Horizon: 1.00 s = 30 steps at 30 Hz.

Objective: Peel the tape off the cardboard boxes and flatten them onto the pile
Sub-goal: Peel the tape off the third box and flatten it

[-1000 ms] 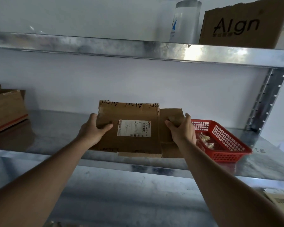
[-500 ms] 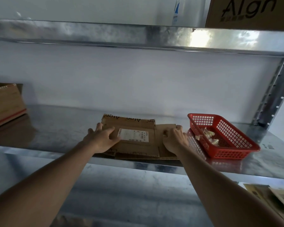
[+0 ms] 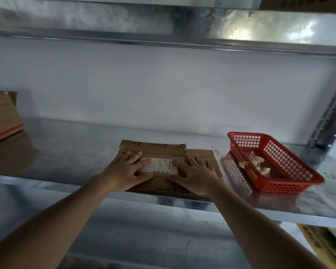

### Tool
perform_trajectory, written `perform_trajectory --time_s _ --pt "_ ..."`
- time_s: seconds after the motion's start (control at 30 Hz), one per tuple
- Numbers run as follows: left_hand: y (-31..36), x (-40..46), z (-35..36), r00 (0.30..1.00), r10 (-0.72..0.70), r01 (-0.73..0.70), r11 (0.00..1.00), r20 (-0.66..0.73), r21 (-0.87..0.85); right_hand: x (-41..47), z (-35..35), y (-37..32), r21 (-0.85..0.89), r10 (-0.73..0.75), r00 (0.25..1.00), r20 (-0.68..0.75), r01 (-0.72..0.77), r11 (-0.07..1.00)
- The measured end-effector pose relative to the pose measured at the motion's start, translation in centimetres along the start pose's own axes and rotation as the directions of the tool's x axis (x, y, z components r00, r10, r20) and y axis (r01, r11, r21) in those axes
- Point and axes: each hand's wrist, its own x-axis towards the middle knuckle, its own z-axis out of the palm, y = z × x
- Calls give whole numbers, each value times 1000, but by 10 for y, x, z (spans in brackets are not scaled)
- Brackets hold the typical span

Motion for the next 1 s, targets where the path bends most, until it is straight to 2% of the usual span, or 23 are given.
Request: perform_trajectory --time_s 0.17,0.37,0.47,0.7,0.87,1.0 --pt "-7 6 3 1000 3 -3 999 -16 -39 -2 2 6 18 -6 999 -47 7 1000" --pt "-18 4 2 993 -114 114 992 -14 -50 -16 0 20 0 92 994 -51 -92 996" --pt "-19 4 1 991 -130 128 988 -13 -84 -20 -3 17 14 139 989 -59 -138 990" --pt "-29 -10 -4 973 -222 217 973 -62 -76 -33 -7 14 37 352 935 -55 -350 936" --pt "-28 -19 -6 979 -157 145 984 -128 -100 -47 -13 7 107 461 883 -90 -451 886" --pt "-25 -22 -8 982 -111 82 980 -153 -183 -64 -15 0 217 462 864 -202 -420 881"
